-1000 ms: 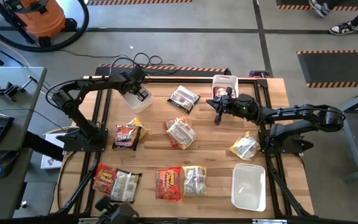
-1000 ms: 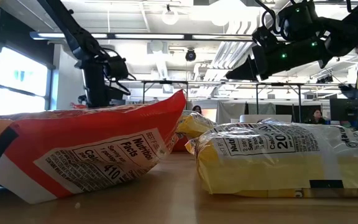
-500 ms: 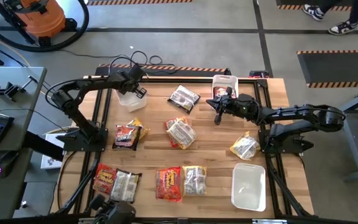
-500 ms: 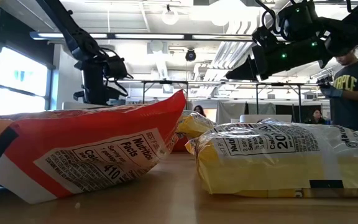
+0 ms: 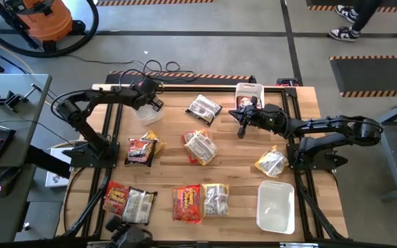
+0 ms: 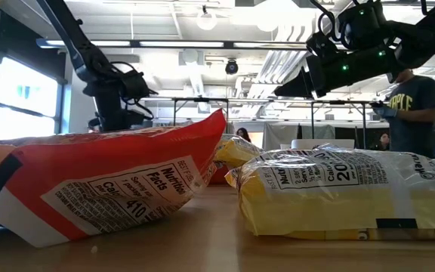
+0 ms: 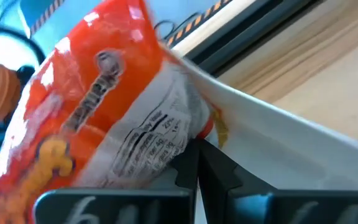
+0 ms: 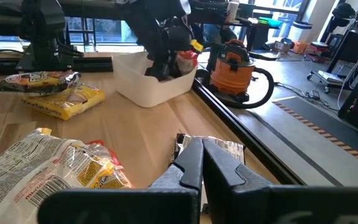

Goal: Sort Maruchan noodles
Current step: Put the orange noodle pack into the top left white bin, then put the yellow noodle pack into the bottom white bin

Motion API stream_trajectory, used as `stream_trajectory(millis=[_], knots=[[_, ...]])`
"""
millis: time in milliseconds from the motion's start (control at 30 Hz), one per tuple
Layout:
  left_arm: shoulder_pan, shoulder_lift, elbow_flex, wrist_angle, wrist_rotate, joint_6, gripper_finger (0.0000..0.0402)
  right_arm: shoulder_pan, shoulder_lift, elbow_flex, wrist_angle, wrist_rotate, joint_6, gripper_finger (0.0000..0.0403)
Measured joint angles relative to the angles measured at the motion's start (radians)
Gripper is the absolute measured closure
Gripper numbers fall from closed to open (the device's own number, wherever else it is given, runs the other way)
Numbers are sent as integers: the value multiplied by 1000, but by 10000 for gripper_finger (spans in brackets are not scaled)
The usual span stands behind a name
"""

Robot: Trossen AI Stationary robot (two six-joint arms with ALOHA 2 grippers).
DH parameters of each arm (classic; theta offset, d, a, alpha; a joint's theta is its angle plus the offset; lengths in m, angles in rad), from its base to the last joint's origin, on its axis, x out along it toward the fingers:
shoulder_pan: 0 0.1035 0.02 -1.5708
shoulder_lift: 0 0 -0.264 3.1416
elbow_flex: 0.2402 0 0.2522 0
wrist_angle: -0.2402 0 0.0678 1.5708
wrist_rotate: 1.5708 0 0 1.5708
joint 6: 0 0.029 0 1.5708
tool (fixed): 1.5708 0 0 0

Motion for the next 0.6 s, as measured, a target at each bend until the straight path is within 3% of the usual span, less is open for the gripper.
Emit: stream_trajectory(millis=[400, 600], knots=[[-55, 4, -3, 157, 122, 129, 401, 0, 0, 0, 0, 0, 0, 403], [-69, 4, -3, 137, 114, 123, 401, 0, 0, 0, 0, 0, 0, 403]])
